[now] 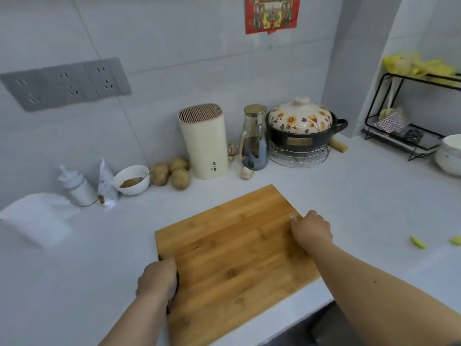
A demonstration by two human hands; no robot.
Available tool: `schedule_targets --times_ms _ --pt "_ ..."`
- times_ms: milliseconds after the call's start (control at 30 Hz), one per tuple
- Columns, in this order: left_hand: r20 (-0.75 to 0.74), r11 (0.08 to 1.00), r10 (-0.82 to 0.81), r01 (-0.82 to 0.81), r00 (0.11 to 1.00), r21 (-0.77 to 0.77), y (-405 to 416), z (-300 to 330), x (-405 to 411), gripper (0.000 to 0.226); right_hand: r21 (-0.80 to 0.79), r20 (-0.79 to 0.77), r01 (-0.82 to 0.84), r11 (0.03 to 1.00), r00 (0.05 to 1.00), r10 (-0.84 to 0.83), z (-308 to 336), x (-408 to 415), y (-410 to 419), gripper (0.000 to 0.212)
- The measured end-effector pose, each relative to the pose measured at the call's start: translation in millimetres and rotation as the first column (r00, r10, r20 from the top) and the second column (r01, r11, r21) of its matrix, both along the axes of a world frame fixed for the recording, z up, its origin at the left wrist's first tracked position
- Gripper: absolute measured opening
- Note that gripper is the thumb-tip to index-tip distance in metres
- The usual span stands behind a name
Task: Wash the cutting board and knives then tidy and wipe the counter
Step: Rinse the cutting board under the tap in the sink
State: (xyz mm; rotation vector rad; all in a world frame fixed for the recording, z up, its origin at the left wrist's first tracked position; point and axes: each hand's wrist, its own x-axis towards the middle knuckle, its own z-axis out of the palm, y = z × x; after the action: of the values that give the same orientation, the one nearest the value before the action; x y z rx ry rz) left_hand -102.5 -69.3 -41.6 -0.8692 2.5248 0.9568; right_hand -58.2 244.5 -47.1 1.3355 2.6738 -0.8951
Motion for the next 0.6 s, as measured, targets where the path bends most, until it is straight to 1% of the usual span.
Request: schedule_targets --times_ms 100,133,200,267,300,367,400,467,500,600 --pt "-0.035 0.99 0.036 -0.031 0.999 0.137 -0.4 -6.6 -2.8 0.028 -0.068 0.053 0.056 0.996 0.997 -0.052 -1.8 -3.6 6.9 0.063" --pt "-0.045 0.986 0.059 -0.051 0.997 0.161 1.3 -6.3 -2.3 0.027 -0.109 0.065 0.071 0.992 0.996 -0.064 -1.5 -4.1 10.3 0.064" --pt "-0.062 0.979 0.105 -0.092 0.993 0.183 6.3 -3.4 -0.8 0.035 -0.19 0.067 0.101 0.977 0.994 -0.089 -1.4 -4.3 17.2 0.063" --pt "-0.044 0.973 0.137 -0.125 0.99 0.196 9.5 3.2 0.1 0.043 -0.226 0.081 0.106 0.968 0.993 -0.09 -0.1 -2.5 20.2 0.064" --pt "-0.025 0.963 0.155 -0.146 0.988 0.228 9.5 4.5 -1.5 0.045 -0.237 0.09 0.109 0.965 0.992 -0.09 1.0 -1.2 20.3 0.065" --pt "0.02 0.92 0.18 -0.175 0.984 0.351 5.4 0.7 -9.6 0.052 -0.31 0.08 0.125 0.943 0.991 -0.105 4.8 0.0 20.4 0.069" --pt "0.034 0.892 0.203 -0.199 0.979 0.406 -1.8 -10.2 -20.9 0.056 -0.378 0.062 0.146 0.914 0.989 -0.132 8.0 0.8 20.6 0.072" --pt "0.05 0.86 0.247 -0.243 0.968 0.448 -10.6 -26.9 -45.0 0.058 -0.484 0.033 0.189 0.854 0.98 -0.198 14.9 4.2 22.6 0.076" --pt "0.038 0.843 0.267 -0.253 0.963 0.474 -9.2 -21.6 -51.3 0.054 -0.506 0.02 0.199 0.839 0.975 -0.219 17.7 6.3 25.0 0.078" --pt "-0.028 0.81 0.263 -0.205 0.964 0.55 22.6 46.0 -37.7 0.028 -0.513 -0.041 0.219 0.83 0.96 -0.279 26.6 15.9 36.2 0.083"
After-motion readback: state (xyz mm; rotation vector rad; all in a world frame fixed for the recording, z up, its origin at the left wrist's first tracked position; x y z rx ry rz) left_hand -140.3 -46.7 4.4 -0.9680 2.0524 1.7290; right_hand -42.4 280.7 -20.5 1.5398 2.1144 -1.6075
